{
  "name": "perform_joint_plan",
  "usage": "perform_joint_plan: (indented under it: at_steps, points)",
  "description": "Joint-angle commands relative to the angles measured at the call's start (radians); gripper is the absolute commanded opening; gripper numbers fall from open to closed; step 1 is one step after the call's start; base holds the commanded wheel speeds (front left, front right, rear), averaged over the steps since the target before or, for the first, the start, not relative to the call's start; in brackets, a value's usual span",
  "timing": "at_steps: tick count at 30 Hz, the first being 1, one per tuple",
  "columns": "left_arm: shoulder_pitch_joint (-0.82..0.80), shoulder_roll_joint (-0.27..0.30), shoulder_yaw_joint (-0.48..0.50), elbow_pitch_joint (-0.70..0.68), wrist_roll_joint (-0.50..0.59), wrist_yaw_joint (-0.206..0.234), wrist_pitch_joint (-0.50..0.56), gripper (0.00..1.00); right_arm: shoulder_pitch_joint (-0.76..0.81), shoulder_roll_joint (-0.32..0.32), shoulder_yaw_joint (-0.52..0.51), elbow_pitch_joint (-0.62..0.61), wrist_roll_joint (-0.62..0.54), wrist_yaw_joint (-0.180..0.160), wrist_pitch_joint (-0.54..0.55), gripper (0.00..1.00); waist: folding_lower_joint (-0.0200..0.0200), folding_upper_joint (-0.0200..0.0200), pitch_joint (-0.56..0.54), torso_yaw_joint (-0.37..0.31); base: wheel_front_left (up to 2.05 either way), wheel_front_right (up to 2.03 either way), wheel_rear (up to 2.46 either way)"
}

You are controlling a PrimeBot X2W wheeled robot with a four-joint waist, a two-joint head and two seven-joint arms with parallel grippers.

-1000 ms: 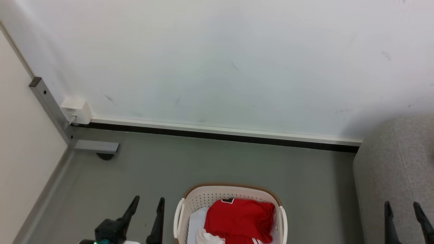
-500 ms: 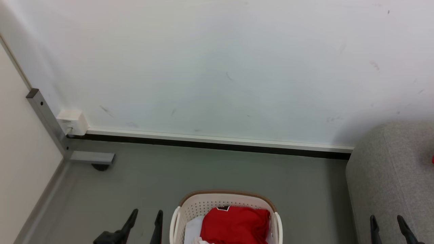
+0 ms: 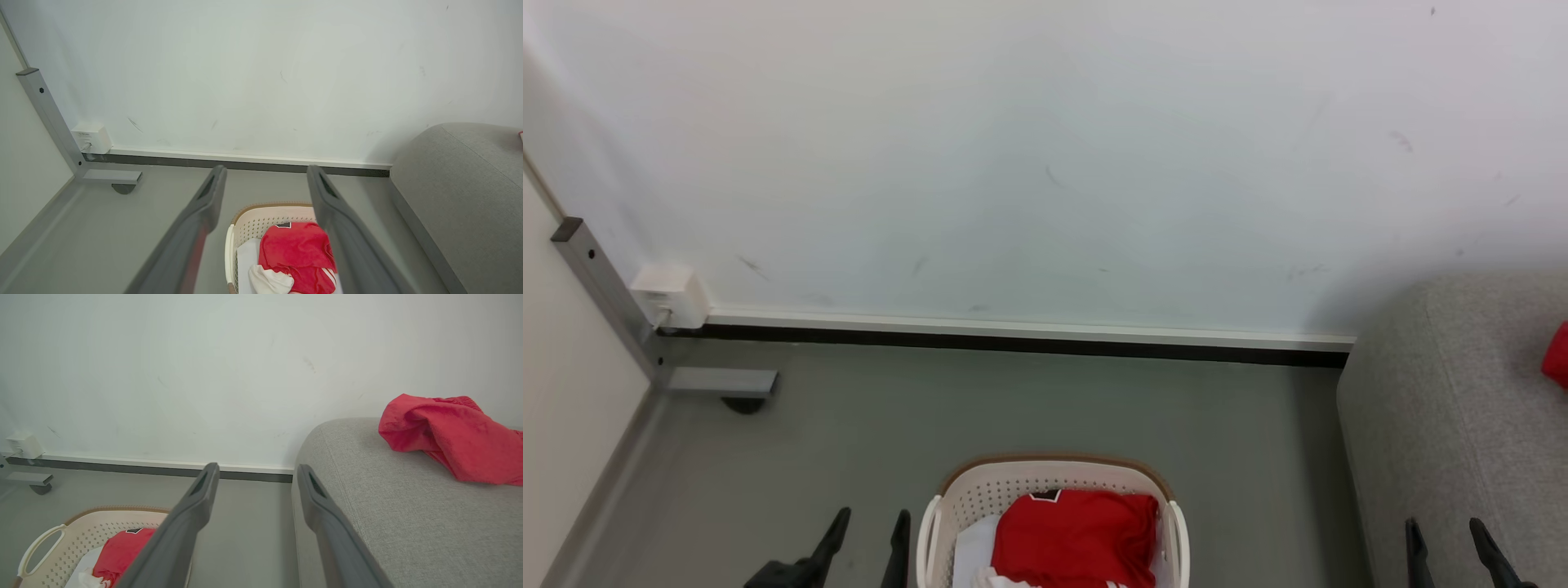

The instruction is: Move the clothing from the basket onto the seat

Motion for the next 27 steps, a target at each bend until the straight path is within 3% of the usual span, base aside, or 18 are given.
perform_joint_plan:
  at_steps: [1,17,27]
  points:
    - [-0.001,-0.001,0.006,0.002,0.019,-0.006,0.000,1.00,-0.010,-0.001,-0.001,0.002,0.005,-0.002,0.001,1.00,0.0000,-0.0001,0.002,-0.009,0.00,0.00,0.00]
    - [-0.081,-0.018,-0.008,0.089,0.045,-0.030,-0.001,1.00,-0.066,-0.001,0.022,-0.054,-0.024,-0.002,0.001,1.00,0.0000,-0.0001,0.062,-0.148,0.00,0.00,0.00]
    - [-0.337,-0.020,-0.098,0.300,0.081,-0.055,0.034,1.00,-0.177,-0.001,0.056,-0.130,-0.006,-0.002,0.001,1.00,0.0000,-0.0001,0.269,-0.233,0.00,0.00,0.00]
